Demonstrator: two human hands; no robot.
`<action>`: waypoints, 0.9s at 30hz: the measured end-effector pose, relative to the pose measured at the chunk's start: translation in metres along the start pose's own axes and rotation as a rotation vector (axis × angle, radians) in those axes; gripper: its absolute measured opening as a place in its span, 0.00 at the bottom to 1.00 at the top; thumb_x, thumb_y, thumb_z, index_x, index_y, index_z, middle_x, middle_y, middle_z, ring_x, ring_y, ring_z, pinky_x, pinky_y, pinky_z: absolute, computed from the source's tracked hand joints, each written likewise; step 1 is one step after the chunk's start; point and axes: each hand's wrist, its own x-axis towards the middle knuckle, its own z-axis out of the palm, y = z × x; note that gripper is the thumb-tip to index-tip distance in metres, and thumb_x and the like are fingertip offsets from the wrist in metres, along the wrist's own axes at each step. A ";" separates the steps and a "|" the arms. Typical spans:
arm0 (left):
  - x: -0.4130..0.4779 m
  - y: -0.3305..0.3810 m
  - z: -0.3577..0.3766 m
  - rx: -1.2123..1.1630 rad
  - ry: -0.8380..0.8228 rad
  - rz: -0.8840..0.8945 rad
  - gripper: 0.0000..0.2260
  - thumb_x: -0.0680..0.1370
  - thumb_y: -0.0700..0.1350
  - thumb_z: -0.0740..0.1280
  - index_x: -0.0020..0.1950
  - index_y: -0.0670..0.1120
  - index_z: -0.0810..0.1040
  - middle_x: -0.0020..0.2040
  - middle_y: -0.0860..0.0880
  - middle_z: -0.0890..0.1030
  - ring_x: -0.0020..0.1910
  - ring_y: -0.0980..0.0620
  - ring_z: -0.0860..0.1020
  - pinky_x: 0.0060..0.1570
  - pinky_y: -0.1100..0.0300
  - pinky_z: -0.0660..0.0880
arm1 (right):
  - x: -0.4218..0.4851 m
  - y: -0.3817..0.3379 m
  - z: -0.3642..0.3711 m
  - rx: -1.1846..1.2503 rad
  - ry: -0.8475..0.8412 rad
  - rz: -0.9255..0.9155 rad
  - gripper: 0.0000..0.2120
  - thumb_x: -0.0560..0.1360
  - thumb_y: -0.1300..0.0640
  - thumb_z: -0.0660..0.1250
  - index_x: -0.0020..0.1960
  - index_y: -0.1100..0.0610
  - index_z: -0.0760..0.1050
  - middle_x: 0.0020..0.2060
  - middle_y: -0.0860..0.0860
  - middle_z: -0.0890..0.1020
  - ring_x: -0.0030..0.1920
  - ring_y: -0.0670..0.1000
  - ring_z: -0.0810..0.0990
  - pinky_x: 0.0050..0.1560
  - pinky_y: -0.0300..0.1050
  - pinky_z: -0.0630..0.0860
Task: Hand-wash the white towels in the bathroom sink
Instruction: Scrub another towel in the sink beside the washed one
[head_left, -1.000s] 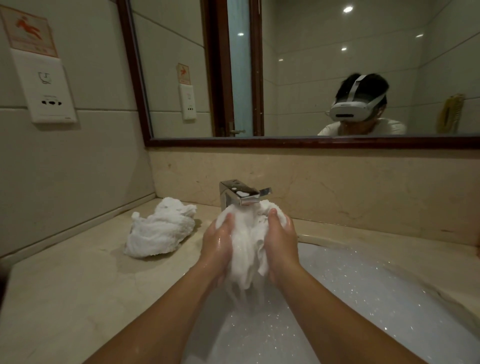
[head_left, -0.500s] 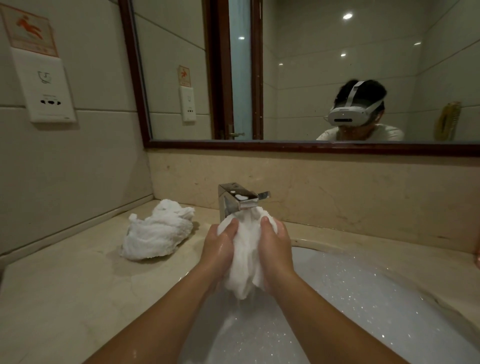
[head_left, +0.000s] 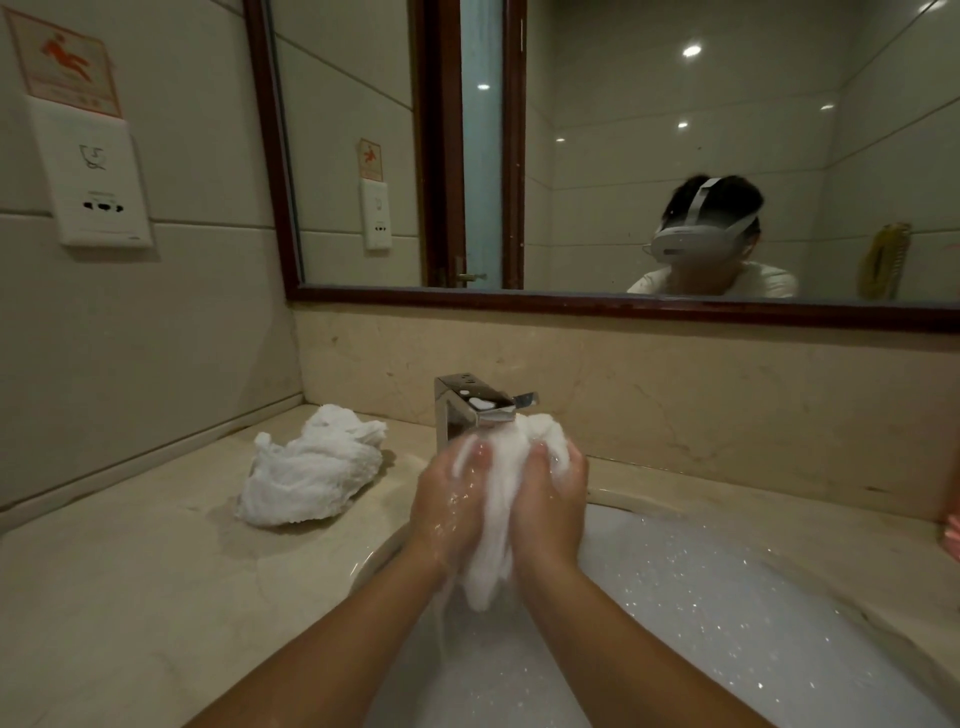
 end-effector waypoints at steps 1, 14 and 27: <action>0.000 0.001 -0.003 -0.050 0.048 -0.008 0.04 0.85 0.53 0.63 0.56 0.61 0.76 0.49 0.63 0.80 0.50 0.62 0.80 0.44 0.74 0.73 | -0.001 0.000 0.003 -0.012 -0.039 -0.005 0.19 0.81 0.38 0.61 0.71 0.38 0.72 0.62 0.47 0.81 0.60 0.52 0.82 0.63 0.57 0.80; 0.004 -0.003 -0.007 -0.105 0.076 -0.107 0.09 0.82 0.55 0.68 0.57 0.54 0.85 0.48 0.53 0.87 0.50 0.50 0.85 0.56 0.45 0.82 | -0.004 -0.002 0.004 -0.135 -0.054 0.004 0.20 0.85 0.47 0.58 0.76 0.43 0.69 0.69 0.53 0.76 0.64 0.56 0.78 0.67 0.57 0.77; 0.003 -0.003 -0.008 -0.146 0.051 -0.093 0.04 0.83 0.54 0.66 0.56 0.59 0.81 0.51 0.55 0.84 0.51 0.54 0.83 0.50 0.55 0.79 | -0.004 0.000 0.003 -0.165 -0.049 -0.013 0.20 0.86 0.47 0.58 0.77 0.44 0.70 0.69 0.53 0.76 0.63 0.55 0.78 0.62 0.50 0.76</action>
